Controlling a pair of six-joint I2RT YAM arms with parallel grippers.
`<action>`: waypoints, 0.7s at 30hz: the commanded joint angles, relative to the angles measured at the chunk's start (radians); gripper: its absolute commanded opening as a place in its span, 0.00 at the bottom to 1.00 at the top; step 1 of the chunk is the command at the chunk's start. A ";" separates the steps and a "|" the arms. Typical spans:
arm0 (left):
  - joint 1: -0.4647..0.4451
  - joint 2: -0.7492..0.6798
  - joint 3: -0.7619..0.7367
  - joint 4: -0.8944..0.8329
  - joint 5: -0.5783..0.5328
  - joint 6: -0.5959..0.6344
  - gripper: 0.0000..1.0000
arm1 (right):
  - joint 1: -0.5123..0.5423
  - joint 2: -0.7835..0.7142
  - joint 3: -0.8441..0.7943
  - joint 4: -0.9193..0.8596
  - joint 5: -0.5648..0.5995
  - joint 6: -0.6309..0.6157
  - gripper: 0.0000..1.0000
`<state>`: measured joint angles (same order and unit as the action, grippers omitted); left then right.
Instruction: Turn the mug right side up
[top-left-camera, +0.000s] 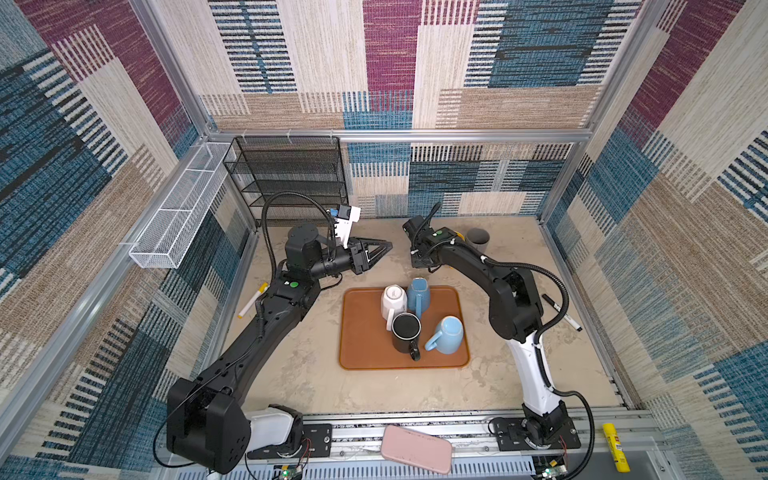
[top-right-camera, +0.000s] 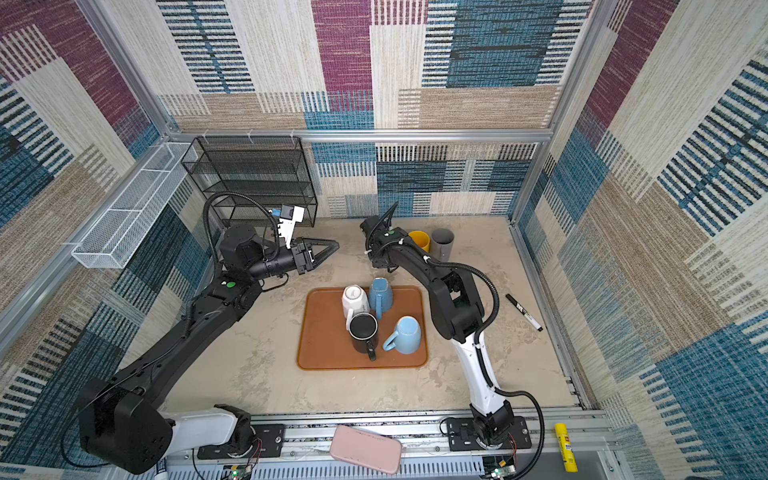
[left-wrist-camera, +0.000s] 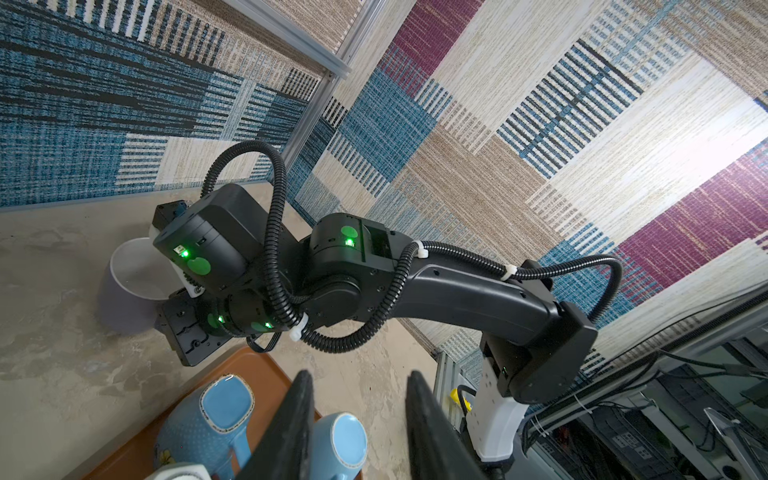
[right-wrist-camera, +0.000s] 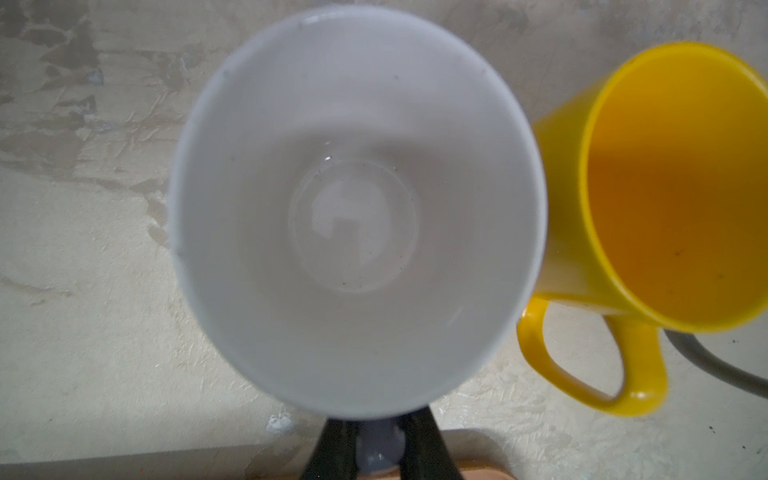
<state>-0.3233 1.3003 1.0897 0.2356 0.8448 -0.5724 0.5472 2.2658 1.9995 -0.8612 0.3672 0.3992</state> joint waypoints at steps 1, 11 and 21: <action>0.001 -0.006 0.000 0.027 0.009 0.006 0.34 | -0.001 -0.008 0.001 0.036 0.032 -0.006 0.00; 0.001 -0.010 0.010 0.010 0.007 0.017 0.34 | -0.001 0.001 0.004 0.027 0.050 -0.006 0.00; 0.001 -0.015 0.010 -0.003 0.004 0.024 0.34 | -0.005 0.010 0.005 0.021 0.057 -0.003 0.00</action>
<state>-0.3233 1.2934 1.0901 0.2222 0.8444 -0.5686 0.5426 2.2776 1.9999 -0.8684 0.3931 0.3923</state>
